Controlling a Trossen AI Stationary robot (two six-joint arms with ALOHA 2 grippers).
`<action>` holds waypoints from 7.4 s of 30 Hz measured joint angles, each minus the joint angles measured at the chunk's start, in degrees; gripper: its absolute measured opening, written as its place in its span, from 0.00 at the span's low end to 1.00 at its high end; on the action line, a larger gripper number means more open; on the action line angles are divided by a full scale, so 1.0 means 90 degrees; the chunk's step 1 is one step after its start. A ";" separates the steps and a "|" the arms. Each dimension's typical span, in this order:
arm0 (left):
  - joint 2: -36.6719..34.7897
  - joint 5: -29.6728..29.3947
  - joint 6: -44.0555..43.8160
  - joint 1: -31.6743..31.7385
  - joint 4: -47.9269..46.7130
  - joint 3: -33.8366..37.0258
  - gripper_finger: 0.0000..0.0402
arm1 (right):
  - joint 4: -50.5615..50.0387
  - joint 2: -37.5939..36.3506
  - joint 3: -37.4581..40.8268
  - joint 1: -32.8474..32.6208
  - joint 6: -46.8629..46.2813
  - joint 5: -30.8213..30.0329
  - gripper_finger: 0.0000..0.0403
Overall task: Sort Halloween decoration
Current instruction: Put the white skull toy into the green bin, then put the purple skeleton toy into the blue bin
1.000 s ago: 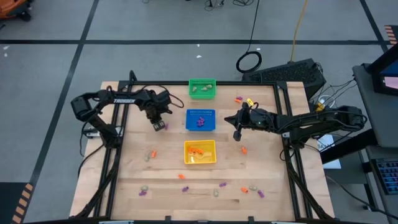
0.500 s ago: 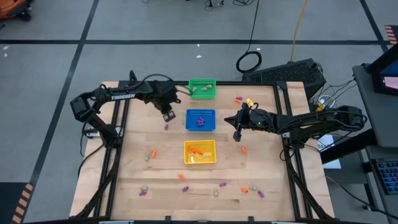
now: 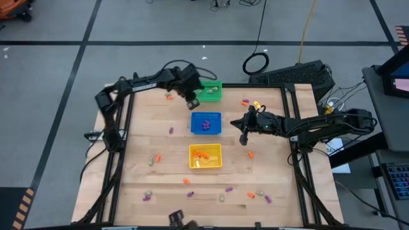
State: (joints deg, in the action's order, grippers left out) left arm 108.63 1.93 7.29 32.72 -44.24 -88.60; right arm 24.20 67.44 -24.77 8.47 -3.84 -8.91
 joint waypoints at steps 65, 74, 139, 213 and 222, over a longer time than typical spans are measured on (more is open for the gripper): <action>-0.2528 -0.0271 -0.0105 -0.1292 0.7846 0.5307 0.02 | -0.0097 -0.0002 0.0002 -0.0797 -0.0577 -0.0049 0.00; -0.3051 -0.0270 -0.0108 -0.2124 0.9935 0.7169 0.03 | -0.0570 -0.0002 -0.0075 -0.1280 -0.1142 -0.0853 0.00; -0.3059 -0.0061 -0.0617 -0.3809 1.0835 0.8226 0.03 | -0.6798 0.2203 -0.2105 0.2310 0.1243 0.0797 0.17; -0.4709 0.0402 -0.0474 -0.1051 0.5877 0.6885 0.02 | -0.7019 0.6288 -0.9493 0.3031 0.1772 0.1300 0.31; -0.4389 0.0617 0.0864 -0.0007 0.3344 0.5472 0.00 | -0.5403 0.5900 -0.8496 0.2613 0.1845 0.1343 0.03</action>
State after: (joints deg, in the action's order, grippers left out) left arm 69.13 7.48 15.07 32.65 -14.15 -39.35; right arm -24.43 120.54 -101.24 31.98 12.77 3.18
